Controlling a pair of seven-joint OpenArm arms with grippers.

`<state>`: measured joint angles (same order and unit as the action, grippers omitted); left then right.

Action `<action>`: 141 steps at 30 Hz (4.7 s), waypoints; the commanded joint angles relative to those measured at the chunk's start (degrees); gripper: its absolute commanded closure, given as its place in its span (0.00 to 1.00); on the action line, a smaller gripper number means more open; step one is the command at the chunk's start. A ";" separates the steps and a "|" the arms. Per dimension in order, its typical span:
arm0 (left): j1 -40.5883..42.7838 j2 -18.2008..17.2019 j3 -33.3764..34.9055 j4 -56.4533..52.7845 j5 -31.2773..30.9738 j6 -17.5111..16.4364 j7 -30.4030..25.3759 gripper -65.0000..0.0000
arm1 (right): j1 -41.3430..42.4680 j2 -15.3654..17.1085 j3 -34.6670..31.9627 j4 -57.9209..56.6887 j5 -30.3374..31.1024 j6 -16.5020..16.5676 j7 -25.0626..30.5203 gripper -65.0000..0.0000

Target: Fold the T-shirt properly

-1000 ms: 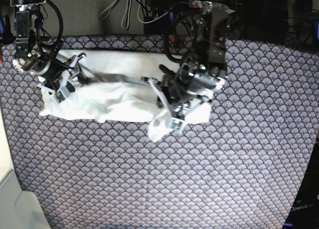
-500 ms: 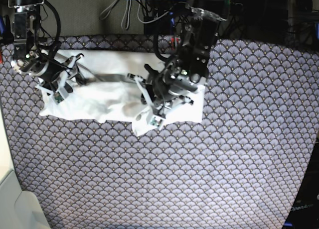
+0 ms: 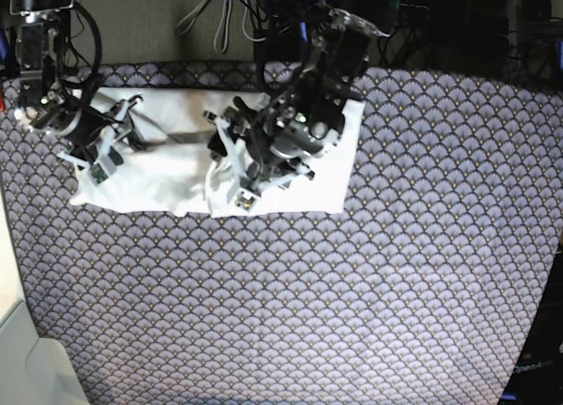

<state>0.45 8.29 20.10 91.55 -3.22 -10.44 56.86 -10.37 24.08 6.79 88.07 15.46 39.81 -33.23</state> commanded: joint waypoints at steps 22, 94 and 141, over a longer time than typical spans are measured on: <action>1.79 -9.13 -10.82 5.81 -0.34 0.19 -0.64 0.68 | 0.31 -0.03 17.35 14.83 4.10 0.19 -10.77 0.51; 0.48 -8.78 -10.73 6.08 -0.07 0.11 -0.38 0.42 | 7.16 -9.44 26.49 -9.26 10.51 0.19 -19.21 0.26; 2.15 -8.60 -11.79 19.88 -0.51 0.11 -0.47 0.42 | -3.39 -10.67 20.86 19.40 19.83 0.19 -19.38 1.00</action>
<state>3.31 -0.51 8.60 110.30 -3.55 -10.59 57.63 -14.06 12.64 27.44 106.26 33.93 39.79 -54.08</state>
